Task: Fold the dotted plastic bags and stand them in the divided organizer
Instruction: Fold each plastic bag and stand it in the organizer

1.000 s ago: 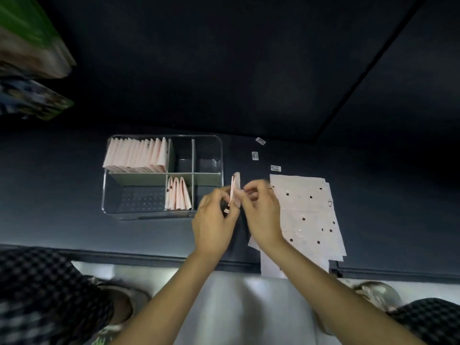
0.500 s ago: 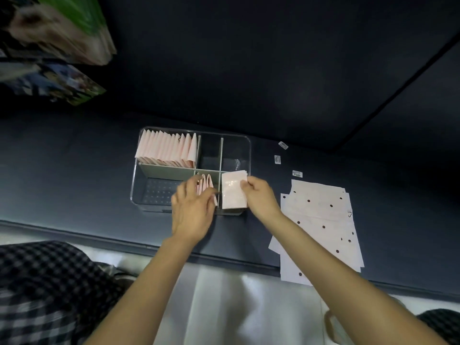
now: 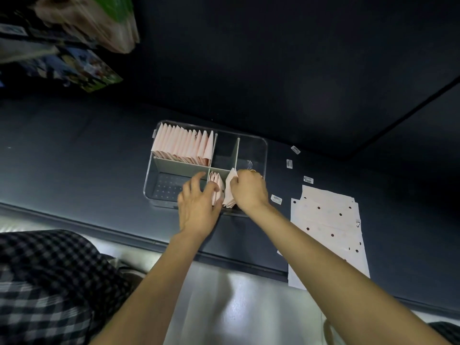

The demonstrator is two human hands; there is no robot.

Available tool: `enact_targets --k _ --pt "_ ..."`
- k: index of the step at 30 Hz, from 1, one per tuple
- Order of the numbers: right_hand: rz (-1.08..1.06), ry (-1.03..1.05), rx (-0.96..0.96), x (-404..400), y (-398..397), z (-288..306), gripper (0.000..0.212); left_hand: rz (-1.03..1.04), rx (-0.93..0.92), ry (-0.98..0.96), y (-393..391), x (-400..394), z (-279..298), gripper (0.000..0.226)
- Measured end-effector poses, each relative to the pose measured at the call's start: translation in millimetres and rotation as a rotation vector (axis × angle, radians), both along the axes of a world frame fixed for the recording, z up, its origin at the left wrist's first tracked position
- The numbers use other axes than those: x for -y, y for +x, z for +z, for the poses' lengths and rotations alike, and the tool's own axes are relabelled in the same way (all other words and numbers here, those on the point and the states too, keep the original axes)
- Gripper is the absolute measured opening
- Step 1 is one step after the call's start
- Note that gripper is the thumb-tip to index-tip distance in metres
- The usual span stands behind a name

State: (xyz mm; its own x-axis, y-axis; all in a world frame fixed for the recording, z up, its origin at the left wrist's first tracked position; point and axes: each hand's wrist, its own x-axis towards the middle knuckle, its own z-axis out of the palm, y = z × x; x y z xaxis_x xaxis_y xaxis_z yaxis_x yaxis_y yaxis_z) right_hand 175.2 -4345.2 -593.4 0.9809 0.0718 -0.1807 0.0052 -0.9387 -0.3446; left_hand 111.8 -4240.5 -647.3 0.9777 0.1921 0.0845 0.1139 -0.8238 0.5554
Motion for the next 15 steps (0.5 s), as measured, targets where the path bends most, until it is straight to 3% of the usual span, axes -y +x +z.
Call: enact_targets --k 5,15 --pt "0.043 -0.081 0.138 -11.4 -4.7 -3.8 0.021 0.015 -0.024 -0.076 2.8 -4.7 -1.1 0.033" --pt "-0.008 -0.057 0.006 -6.8 -18.6 -20.9 0.028 0.04 0.021 -0.22 -2.3 -2.0 -6.2 0.034"
